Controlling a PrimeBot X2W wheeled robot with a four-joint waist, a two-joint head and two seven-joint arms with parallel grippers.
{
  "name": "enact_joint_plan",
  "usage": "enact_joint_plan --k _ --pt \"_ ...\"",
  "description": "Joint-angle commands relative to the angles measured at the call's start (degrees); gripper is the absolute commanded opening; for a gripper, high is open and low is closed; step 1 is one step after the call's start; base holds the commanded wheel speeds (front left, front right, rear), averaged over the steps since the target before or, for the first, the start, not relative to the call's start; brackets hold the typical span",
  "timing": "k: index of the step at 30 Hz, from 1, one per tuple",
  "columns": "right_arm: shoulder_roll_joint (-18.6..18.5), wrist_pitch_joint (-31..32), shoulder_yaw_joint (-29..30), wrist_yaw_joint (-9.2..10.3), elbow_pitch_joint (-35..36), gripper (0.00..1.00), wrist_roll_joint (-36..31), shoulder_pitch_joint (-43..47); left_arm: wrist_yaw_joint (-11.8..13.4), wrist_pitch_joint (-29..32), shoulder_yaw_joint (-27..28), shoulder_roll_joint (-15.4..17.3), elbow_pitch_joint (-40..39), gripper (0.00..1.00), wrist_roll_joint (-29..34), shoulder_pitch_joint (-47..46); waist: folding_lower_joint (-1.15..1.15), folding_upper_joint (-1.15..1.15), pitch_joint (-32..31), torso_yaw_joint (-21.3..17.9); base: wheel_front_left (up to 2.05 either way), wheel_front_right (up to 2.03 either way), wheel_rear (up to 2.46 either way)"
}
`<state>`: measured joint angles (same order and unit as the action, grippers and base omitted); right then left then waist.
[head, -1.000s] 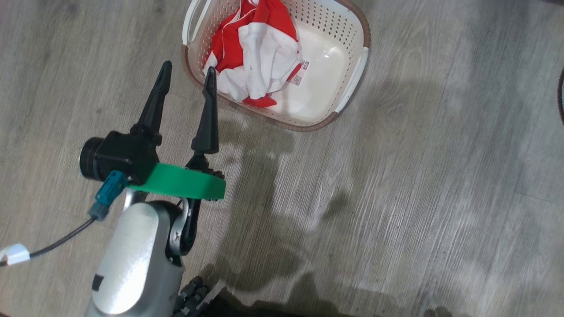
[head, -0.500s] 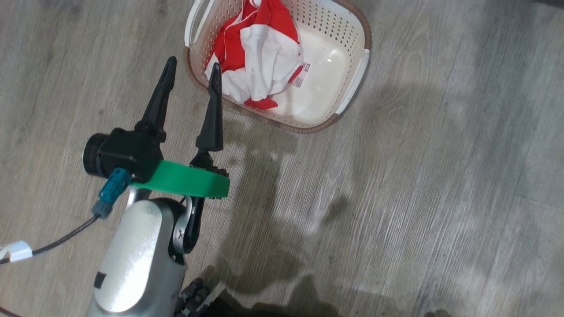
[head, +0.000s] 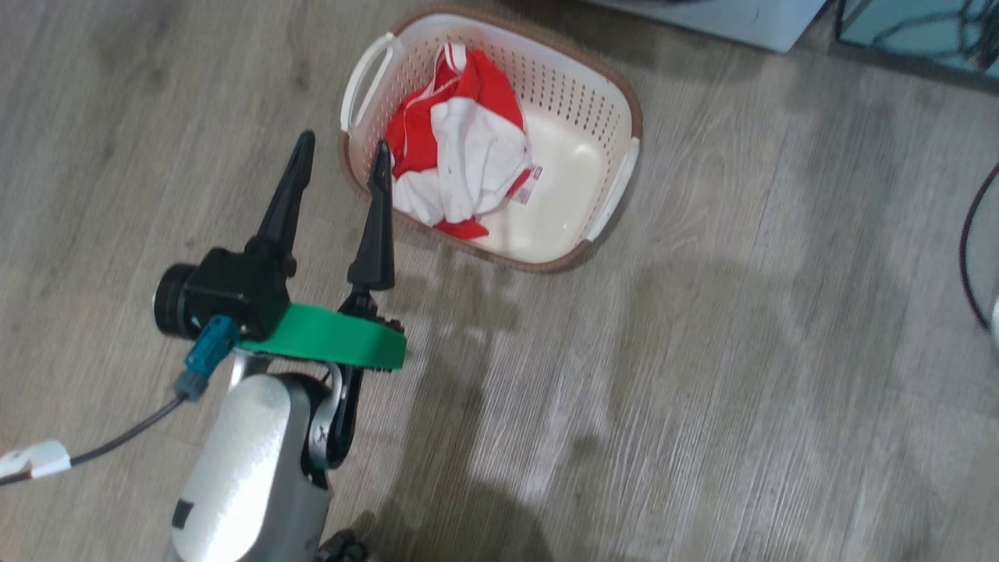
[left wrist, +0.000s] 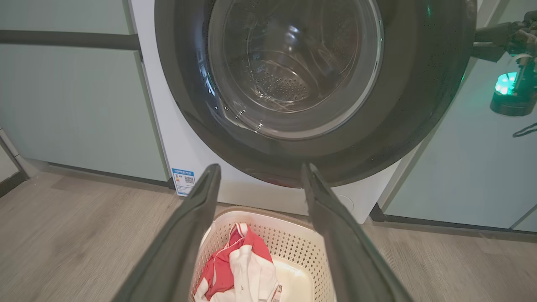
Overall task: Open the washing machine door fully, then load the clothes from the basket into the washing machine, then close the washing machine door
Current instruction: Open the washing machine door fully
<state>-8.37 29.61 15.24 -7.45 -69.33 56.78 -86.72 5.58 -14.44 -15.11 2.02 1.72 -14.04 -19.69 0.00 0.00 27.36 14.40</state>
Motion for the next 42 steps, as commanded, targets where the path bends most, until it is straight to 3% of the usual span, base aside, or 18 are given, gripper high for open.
enact_joint_plan --k 1,12,27,34,42 --pt "2.85 1.51 -0.58 -0.03 1.69 0.0 0.43 0.27 0.39 -0.56 1.85 0.86 -1.31 1.0 0.61 0.97 0.0 0.0 -1.95 0.12 0.0 0.0 0.0" --pt "4.2 5.17 -1.77 -0.03 4.71 0.0 3.19 9.21 0.69 -0.56 2.21 0.86 -0.28 1.0 1.84 4.33 0.0 0.0 -8.19 1.66 0.0 0.0 0.0" --pt "5.44 10.13 -5.01 -0.03 9.09 0.0 9.59 23.21 1.83 -0.56 3.4 0.86 0.84 1.0 2.25 8.99 0.0 0.0 -16.96 7.0 0.0 0.0 0.0" --pt "5.47 11.79 -10.51 -0.03 10.95 0.0 18.01 27.58 1.66 -0.56 4.99 0.86 1.56 1.0 2.56 10.76 0.0 0.0 -19.91 10.68 0.0 0.0 0.0" --pt "5.48 9.92 -21.21 -0.03 13.78 0.0 29.08 32.25 0.57 -0.56 6.21 0.86 2.4 1.0 3.08 12.57 0.0 0.0 -22.26 14.32 0.0 0.0 0.0"
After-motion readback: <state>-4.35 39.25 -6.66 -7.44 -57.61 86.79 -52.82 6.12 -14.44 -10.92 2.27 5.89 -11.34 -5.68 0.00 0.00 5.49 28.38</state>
